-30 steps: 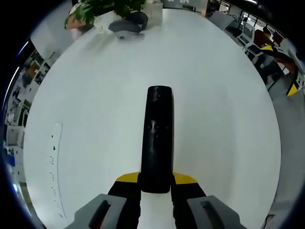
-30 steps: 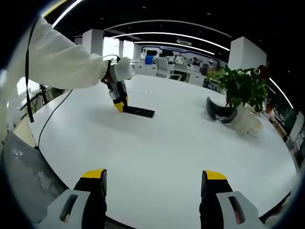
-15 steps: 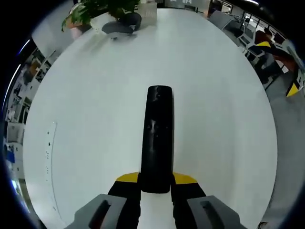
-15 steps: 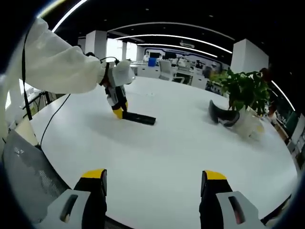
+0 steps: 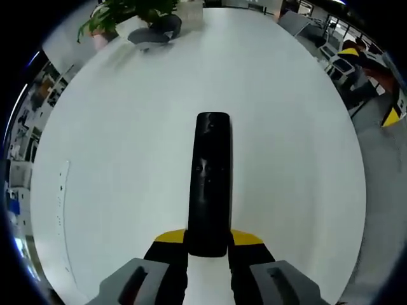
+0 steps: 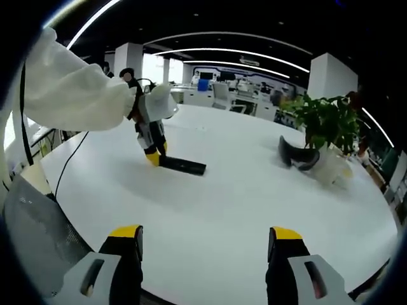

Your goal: Press the specified remote control buttons in sequence, fully releasing each button before pressing the next.

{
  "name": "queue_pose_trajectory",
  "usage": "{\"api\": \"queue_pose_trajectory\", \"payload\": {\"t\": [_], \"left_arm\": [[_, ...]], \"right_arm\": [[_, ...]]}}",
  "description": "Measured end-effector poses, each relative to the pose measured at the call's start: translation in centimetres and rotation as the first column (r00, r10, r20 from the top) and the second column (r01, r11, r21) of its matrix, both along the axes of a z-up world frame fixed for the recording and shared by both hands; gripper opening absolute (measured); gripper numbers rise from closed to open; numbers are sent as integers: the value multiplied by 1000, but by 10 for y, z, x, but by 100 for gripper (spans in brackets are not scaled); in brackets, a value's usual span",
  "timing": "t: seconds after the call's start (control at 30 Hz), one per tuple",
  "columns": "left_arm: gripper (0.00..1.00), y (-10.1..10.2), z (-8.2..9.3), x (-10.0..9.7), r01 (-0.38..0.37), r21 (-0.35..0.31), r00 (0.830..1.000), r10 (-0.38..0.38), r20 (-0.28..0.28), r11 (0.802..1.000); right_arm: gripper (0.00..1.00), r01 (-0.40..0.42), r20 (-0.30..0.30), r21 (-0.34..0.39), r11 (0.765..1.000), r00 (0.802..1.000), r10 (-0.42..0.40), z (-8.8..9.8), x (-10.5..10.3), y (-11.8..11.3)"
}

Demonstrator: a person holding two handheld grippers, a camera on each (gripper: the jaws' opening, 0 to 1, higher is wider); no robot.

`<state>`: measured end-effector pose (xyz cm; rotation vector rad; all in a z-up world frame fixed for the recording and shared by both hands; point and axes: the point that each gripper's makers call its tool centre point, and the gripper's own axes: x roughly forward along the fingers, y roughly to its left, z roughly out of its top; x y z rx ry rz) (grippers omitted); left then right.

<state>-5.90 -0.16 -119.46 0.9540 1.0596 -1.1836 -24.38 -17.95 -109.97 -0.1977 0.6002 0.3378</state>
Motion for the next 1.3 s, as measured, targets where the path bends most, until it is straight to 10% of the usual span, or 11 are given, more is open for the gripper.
{"api": "queue_pose_trajectory", "payload": {"t": [1.3], "left_arm": [[23, -4, 0, -83, -53, -8, 999, 53, -4, 999]], "right_arm": [[58, -60, -24, 15, 998, 998, 61, -2, -5, 13]]}}
